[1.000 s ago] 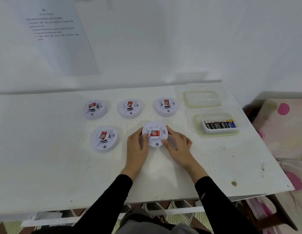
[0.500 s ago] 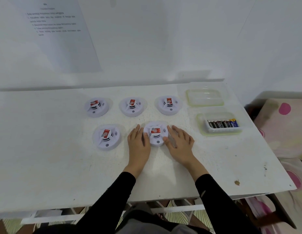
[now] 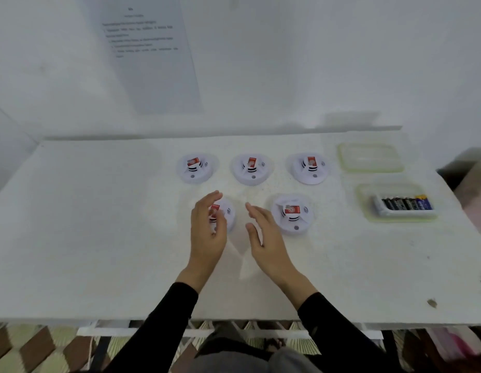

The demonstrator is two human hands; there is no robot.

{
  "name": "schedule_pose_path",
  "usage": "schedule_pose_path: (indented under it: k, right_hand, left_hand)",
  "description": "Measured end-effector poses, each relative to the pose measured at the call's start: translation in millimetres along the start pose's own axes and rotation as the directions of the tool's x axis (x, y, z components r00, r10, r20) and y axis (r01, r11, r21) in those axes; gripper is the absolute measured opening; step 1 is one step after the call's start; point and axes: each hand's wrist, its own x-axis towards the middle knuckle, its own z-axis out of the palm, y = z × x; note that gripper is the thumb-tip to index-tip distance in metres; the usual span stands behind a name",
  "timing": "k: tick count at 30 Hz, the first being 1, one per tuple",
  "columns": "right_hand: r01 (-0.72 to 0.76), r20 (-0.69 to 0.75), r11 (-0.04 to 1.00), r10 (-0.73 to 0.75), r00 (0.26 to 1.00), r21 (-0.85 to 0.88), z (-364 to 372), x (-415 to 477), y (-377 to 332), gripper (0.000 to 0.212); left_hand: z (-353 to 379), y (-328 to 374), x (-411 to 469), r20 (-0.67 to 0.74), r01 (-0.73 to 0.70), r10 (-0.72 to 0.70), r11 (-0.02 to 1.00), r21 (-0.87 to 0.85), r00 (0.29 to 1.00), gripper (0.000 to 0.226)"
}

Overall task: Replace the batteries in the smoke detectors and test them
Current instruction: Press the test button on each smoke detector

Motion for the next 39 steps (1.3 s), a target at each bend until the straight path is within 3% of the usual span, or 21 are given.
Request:
schedule_pose_path:
  k: [5, 9, 14, 16, 19, 27, 39]
  right_hand:
    - [-0.251, 0.06, 0.966, 0.255, 0.965, -0.067, 30, 13, -4, 0.054]
    - [-0.264, 0.057, 0.928, 0.288, 0.956, -0.262, 44, 22, 1, 0.075]
    - [-0.303, 0.009, 0.911, 0.318, 0.948, -0.279, 53, 28, 5, 0.075]
    - [-0.296, -0.021, 0.929, 0.299, 0.954, -0.224, 52, 29, 4, 0.065]
    - [-0.312, -0.035, 0.942, 0.31, 0.95, -0.119, 50, 33, 2, 0.055]
    - [-0.284, -0.02, 0.948, 0.284, 0.958, -0.144, 46, 39, -2, 0.075]
    - [-0.187, -0.017, 0.958, 0.188, 0.982, -0.219, 46, 35, 5, 0.07]
  left_hand:
    - [-31, -27, 14, 0.033, 0.222, -0.227, 0.968, 0.116, 0.973, 0.037]
    - [-34, -42, 27, 0.118, 0.406, -0.44, 0.884, 0.232, 0.89, 0.046]
    - [-35, -56, 35, 0.218, 0.286, -0.349, 0.918, 0.275, 0.911, 0.049]
    - [-38, -58, 38, 0.196, 0.278, -0.32, 0.936, 0.215, 0.927, 0.035]
    - [-43, -57, 40, 0.228, 0.266, -0.277, 0.961, 0.079, 0.933, 0.034]
    - [-44, -59, 44, 0.276, 0.315, -0.289, 0.947, -0.055, 0.917, 0.042]
    - [-44, -71, 42, 0.269, 0.285, -0.251, 0.954, -0.093, 0.93, 0.038]
